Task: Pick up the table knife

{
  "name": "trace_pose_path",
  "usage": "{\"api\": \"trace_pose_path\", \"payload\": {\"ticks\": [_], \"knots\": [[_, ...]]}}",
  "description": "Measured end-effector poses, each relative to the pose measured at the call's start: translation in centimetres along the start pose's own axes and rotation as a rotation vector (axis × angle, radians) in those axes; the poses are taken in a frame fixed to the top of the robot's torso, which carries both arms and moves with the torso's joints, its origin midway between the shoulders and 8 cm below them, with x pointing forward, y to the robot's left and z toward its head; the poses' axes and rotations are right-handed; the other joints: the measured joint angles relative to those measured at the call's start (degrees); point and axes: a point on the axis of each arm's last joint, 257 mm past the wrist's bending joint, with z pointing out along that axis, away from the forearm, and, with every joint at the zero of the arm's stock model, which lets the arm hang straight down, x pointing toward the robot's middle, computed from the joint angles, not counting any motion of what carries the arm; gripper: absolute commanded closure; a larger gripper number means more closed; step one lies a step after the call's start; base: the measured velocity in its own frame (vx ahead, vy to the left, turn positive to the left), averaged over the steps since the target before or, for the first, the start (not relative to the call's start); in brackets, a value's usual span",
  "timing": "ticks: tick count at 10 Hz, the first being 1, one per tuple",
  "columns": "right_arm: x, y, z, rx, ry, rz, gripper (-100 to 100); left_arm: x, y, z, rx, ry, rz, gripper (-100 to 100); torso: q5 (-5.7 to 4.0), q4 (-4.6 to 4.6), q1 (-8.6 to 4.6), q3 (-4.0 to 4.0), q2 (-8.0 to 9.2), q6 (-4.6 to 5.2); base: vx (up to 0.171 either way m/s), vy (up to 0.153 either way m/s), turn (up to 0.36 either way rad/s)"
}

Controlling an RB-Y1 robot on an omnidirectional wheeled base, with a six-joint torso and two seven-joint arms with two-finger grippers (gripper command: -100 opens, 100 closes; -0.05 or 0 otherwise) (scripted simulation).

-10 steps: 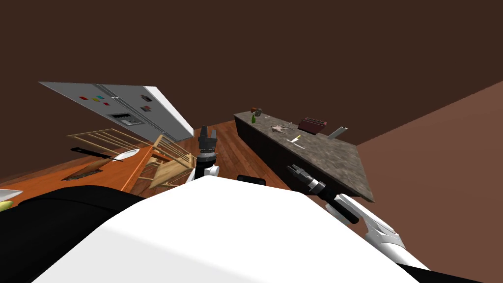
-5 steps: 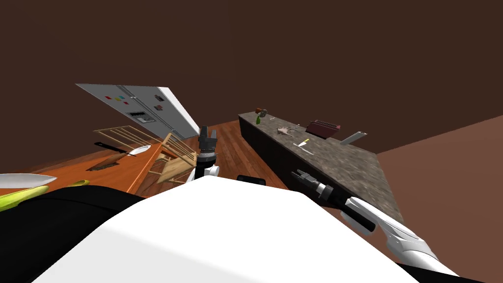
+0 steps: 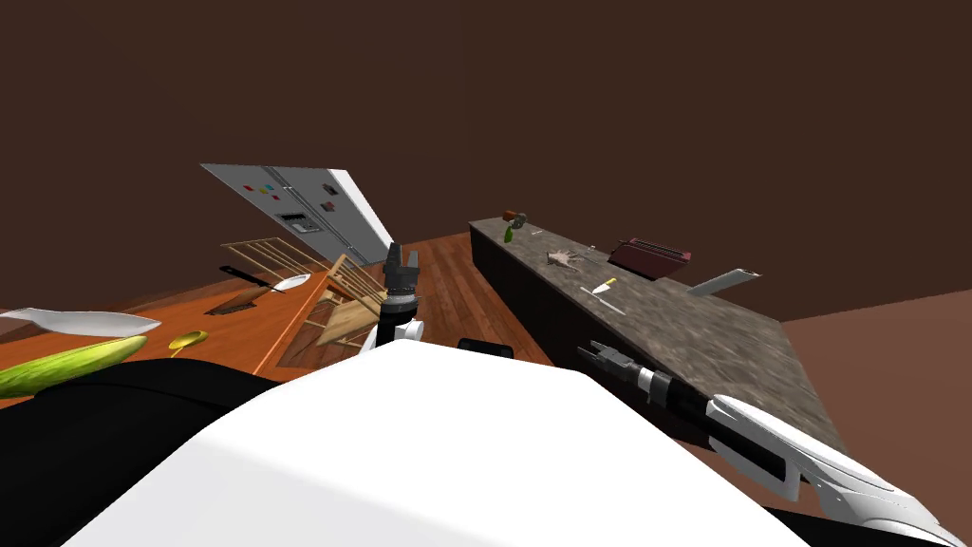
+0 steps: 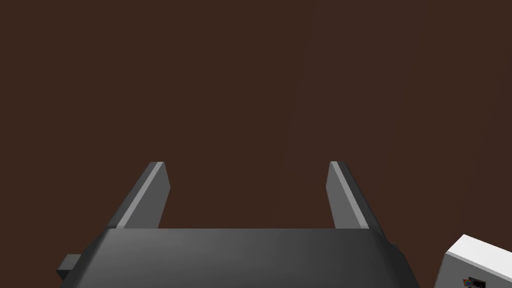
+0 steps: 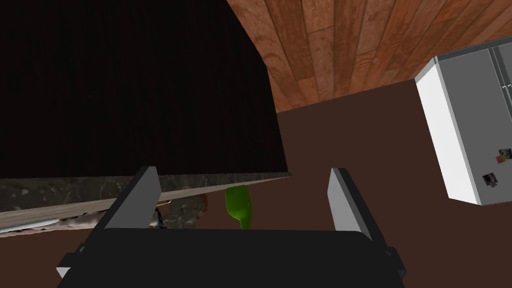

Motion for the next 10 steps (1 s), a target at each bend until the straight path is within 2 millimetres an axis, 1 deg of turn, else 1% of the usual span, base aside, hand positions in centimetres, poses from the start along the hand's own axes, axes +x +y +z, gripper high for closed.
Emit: {"api": "trace_pose_path", "payload": {"ticks": [1,3,4,5,6,7,8,9,10], "knots": [[0.5,-0.6,-0.4,0.01,0.026,-0.014,-100,0.0,0.0,0.0,0.0,0.0,0.0,0,-0.02,0.0,-0.03,0.01,0.03,0.03,0.087,0.044,0.181],[1.6,-2.6,-2.1,0.038,0.092,-0.039,-100,0.0,0.0,0.0,0.0,0.0,0.0,0,-0.01,0.01,-0.03,0.03,0.07,0.04,0.087,0.019,0.129],[2.4,-3.9,-3.1,0.056,0.134,-0.053,-100,0.0,0.0,0.0,0.0,0.0,0.0,0,-0.02,-0.01,-0.08,-0.02,-0.04,0.0,0.088,0.004,0.098],[3.0,-4.5,-4.0,0.065,0.158,-0.06,-100,0.0,0.0,0.0,0.0,0.0,0.0,0,-0.03,0.0,-0.1,0.0,0.02,0.05,0.1,0.003,0.174],[3.7,-5.0,-5.2,0.078,0.196,-0.072,-100,0.0,0.0,0.0,0.0,0.0,0.0,0,-0.03,-0.01,-0.11,-0.02,-0.02,0.0,0.083,0.004,0.095],[3.8,-5.9,-6.0,0.091,0.218,-0.081,-100,0.0,0.0,0.0,0.0,0.0,0.0,0,-0.03,0.0,-0.1,0.0,0.02,0.04,0.093,0.002,0.16],[4.3,-6.8,-7.4,0.106,0.256,-0.09,-100,0.0,0.0,0.0,0.0,0.0,0.0,0,-0.03,0.0,-0.11,-0.01,-0.01,0.01,0.145,-0.033,0.283],[4.9,-7.9,-9.0,0.124,0.304,-0.101,-100,0.0,0.0,0.0,0.0,0.0,0.0,0,-0.04,-0.04,-0.22,-0.1,-0.17,-0.02,0.122,-0.039,0.093],[5.3,-8.6,-9.9,0.136,0.326,-0.104,-100,0.0,0.0,0.0,0.0,0.0,0.0,0,-0.08,-0.04,-0.23,-0.08,-0.12,0.06,0.12,-0.037,0.12]]}}
